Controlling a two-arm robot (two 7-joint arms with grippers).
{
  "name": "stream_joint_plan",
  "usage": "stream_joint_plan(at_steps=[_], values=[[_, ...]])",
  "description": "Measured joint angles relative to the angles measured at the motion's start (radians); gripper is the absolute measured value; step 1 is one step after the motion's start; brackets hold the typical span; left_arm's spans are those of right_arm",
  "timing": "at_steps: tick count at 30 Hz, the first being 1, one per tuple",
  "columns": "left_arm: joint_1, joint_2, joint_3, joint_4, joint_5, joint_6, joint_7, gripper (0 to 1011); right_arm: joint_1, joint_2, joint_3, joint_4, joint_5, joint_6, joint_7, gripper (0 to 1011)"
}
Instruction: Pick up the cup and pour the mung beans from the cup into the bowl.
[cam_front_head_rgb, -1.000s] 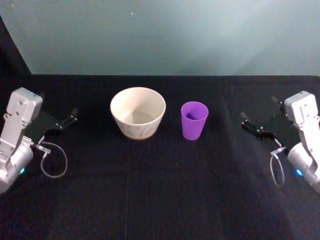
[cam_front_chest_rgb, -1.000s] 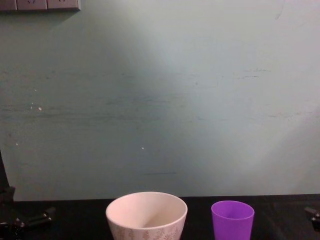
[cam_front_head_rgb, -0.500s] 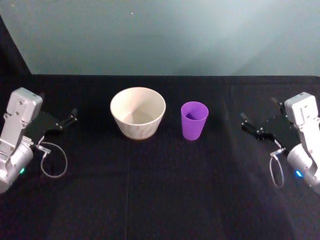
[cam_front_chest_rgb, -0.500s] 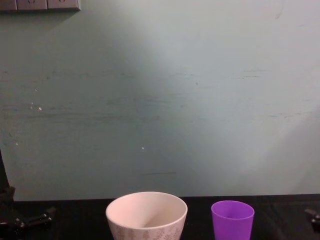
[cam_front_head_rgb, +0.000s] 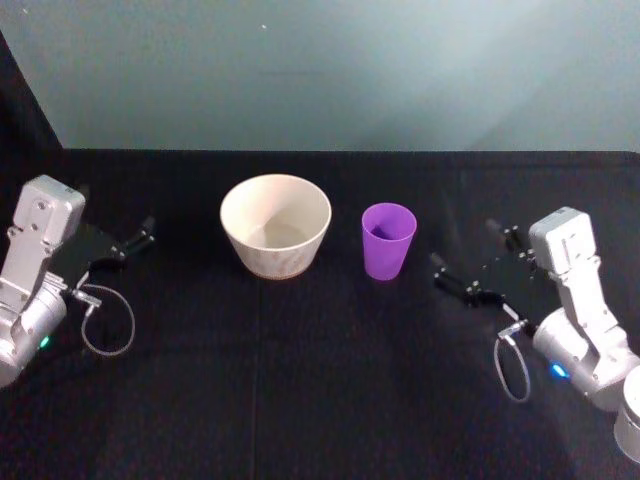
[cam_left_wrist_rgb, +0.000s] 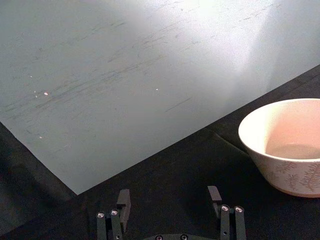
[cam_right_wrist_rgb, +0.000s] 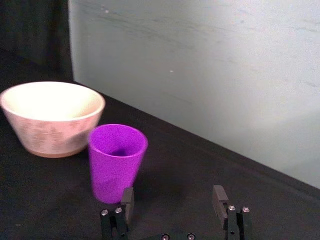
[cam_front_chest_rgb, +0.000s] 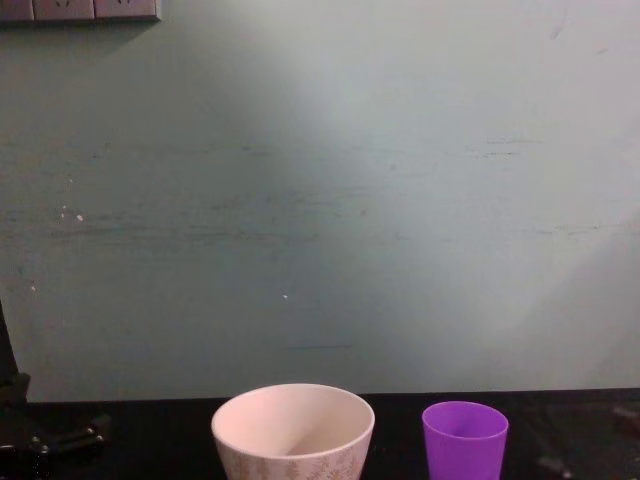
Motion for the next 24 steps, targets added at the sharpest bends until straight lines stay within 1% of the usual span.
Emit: stream_joint_plan(at_steps=[6,14,16,17,21,24], values=[[0.000,0.000,0.000,0.000,0.000,0.000,0.000,1000,0.011,-0.036,-0.010,0.019,0.012,0.003,0.050,1003],[0.000,0.000,0.000,0.000,0.000,0.000,0.000,1000,0.035,-0.090,-0.013,0.059,0.044,-0.003,0.117,1003],[0.000,0.000,0.000,0.000,0.000,0.000,0.000,1000,0.052,-0.114,-0.013,0.083,0.061,-0.002,0.146,1003],[0.000,0.000,0.000,0.000,0.000,0.000,0.000,1000,0.052,-0.114,-0.013,0.083,0.061,-0.002,0.146,1003],[0.000,0.000,0.000,0.000,0.000,0.000,0.000,1000,0.080,-0.150,-0.007,0.122,0.085,0.008,0.182,1002],[0.000,0.000,0.000,0.000,0.000,0.000,0.000,1000,0.097,-0.169,-0.004,0.146,0.087,0.016,0.193,1002]])
